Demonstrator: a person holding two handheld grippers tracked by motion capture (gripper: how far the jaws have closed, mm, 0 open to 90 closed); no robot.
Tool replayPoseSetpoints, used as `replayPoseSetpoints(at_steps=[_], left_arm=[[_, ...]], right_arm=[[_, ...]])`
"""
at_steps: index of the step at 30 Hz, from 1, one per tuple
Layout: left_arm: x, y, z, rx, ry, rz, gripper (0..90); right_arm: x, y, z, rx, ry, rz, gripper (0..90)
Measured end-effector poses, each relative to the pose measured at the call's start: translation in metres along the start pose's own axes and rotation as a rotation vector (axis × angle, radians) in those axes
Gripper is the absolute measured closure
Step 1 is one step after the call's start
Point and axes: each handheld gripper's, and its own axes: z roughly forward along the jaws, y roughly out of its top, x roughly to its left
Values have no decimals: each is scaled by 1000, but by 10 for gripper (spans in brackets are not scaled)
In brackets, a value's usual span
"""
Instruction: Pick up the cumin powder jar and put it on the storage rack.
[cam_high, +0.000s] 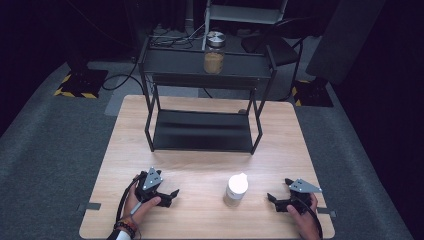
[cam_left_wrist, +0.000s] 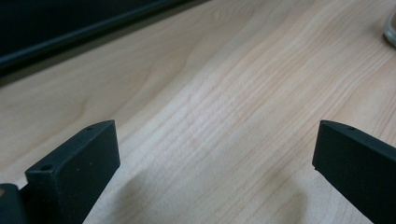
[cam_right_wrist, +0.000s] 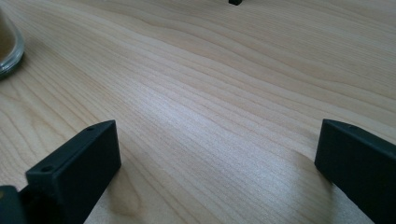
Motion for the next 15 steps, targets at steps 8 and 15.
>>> replayPoseSetpoints(at_steps=[8, 15], left_arm=[[-6, -1, 2, 17, 10, 41, 5], [-3, -3, 3, 13, -3, 26, 4]], right_arm=[[0, 0, 0, 0, 0, 0, 0], [0, 0, 0, 0, 0, 0, 0]])
